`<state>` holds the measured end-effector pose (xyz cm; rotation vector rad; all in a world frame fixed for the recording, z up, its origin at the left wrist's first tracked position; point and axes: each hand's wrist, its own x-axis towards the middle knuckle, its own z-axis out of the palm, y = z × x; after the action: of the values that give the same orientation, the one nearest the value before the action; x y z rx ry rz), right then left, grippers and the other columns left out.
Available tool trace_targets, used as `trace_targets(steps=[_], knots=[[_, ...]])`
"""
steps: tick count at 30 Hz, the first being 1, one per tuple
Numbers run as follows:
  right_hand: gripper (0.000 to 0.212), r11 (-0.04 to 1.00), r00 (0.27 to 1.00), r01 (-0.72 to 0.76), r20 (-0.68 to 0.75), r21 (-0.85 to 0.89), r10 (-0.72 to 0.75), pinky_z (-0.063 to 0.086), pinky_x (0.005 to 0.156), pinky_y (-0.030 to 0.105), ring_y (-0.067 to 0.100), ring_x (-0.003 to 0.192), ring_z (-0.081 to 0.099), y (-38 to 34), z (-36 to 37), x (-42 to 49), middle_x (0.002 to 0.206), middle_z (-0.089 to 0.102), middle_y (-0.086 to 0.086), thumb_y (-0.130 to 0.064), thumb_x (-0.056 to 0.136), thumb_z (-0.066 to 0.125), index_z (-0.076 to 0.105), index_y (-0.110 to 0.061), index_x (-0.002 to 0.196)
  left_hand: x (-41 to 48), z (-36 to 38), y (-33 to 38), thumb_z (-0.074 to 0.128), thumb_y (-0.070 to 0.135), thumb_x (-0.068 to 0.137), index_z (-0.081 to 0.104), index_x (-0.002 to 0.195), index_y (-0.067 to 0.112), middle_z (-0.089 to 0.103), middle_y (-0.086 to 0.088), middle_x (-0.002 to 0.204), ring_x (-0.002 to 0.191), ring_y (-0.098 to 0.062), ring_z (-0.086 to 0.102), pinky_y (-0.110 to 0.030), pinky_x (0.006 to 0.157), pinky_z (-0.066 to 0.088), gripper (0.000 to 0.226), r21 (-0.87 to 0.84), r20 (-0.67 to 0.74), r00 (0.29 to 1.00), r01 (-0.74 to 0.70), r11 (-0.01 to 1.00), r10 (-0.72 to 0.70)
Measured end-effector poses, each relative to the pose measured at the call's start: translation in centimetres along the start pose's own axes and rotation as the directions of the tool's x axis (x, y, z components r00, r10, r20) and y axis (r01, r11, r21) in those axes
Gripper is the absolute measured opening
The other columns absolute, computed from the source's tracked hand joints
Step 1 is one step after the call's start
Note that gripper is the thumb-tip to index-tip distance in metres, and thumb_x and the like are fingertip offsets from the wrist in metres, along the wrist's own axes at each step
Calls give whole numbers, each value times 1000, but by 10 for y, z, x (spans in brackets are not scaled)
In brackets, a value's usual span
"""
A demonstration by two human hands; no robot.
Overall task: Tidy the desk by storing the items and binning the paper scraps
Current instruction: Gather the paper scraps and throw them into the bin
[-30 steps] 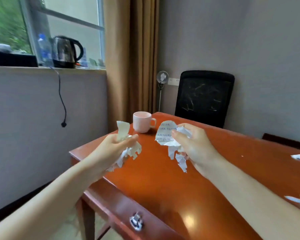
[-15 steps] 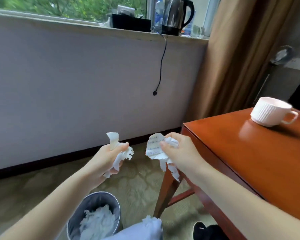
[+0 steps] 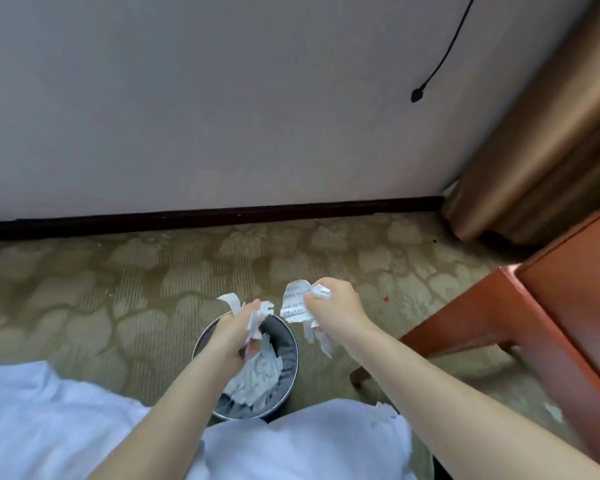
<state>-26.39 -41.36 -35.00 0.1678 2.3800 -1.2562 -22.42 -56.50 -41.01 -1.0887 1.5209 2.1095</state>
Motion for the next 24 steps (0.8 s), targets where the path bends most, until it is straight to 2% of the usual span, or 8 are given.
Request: trace_targets(steps=[3, 7, 11, 15, 19, 20, 22, 24], knots=[[12, 997, 997, -75, 19, 3, 75, 31, 41, 24, 9, 28, 34, 25, 31, 29, 67, 51, 18, -7, 84, 43, 52, -5, 76, 31, -8, -10, 52, 32, 95, 45, 108, 13, 49, -8, 67, 46, -17, 33, -26, 50, 30, 24, 74, -100, 995, -3, 997, 10], [12, 983, 984, -178, 33, 44, 176, 40, 48, 25, 14, 49, 47, 53, 67, 59, 70, 52, 10, -4, 86, 45, 55, -7, 80, 67, -27, -17, 48, 26, 95, 48, 109, 16, 41, -5, 63, 47, -16, 26, -27, 51, 27, 18, 81, -193, 981, 14, 997, 2], [12, 967, 965, -255, 70, -3, 254, 42, 54, 27, 18, 62, 48, 76, 100, 80, 68, 51, 4, -5, 87, 50, 54, -10, 77, 95, -37, -32, 52, 28, 94, 48, 113, 17, 48, -2, 84, 74, -22, 48, -31, 64, 45, 22, 62, -207, 972, 126, 990, -111], [12, 949, 945, -315, 86, -13, 315, 41, 55, 29, 19, 65, 48, 90, 120, 98, 71, 52, 6, -5, 86, 50, 53, -10, 75, 114, -41, -46, 50, 29, 95, 44, 133, 12, 57, -12, 112, 89, -25, 59, -25, 55, 40, 42, 153, -170, 965, 224, 962, -198], [1, 933, 913, -360, 202, -4, 353, 45, 56, 24, 19, 71, 51, 95, 128, 106, 82, 53, 7, -13, 90, 54, 53, -12, 88, 123, -45, -54, 50, 31, 94, 34, 139, 13, 46, -9, 127, 107, -28, 52, -33, 80, 48, 52, 296, -149, 958, 279, 913, -245], [4, 929, 898, -370, 248, -17, 362, 48, 52, 21, 17, 72, 52, 94, 128, 105, 85, 53, 3, -16, 91, 55, 53, -15, 95, 122, -44, -55, 50, 32, 94, 38, 132, 12, 47, -8, 120, 103, -25, 51, -31, 81, 45, 45, 327, -135, 958, 284, 901, -253], [15, 921, 870, -389, 319, -26, 377, 52, 53, 19, 12, 75, 51, 93, 127, 104, 86, 48, -3, -19, 93, 55, 49, -20, 106, 123, -41, -52, 46, 26, 97, 40, 112, 13, 46, -3, 89, 77, -16, 46, -28, 65, 37, 20, 380, -135, 961, 274, 883, -240], [26, 915, 853, -401, 351, -33, 386, 54, 67, 24, 12, 81, 51, 93, 125, 105, 89, 45, -5, -19, 93, 55, 48, -20, 119, 121, -39, -48, 41, 22, 99, 42, 118, 16, 44, -1, 86, 74, -15, 42, -28, 64, 33, 20, 435, -141, 966, 256, 863, -216]])
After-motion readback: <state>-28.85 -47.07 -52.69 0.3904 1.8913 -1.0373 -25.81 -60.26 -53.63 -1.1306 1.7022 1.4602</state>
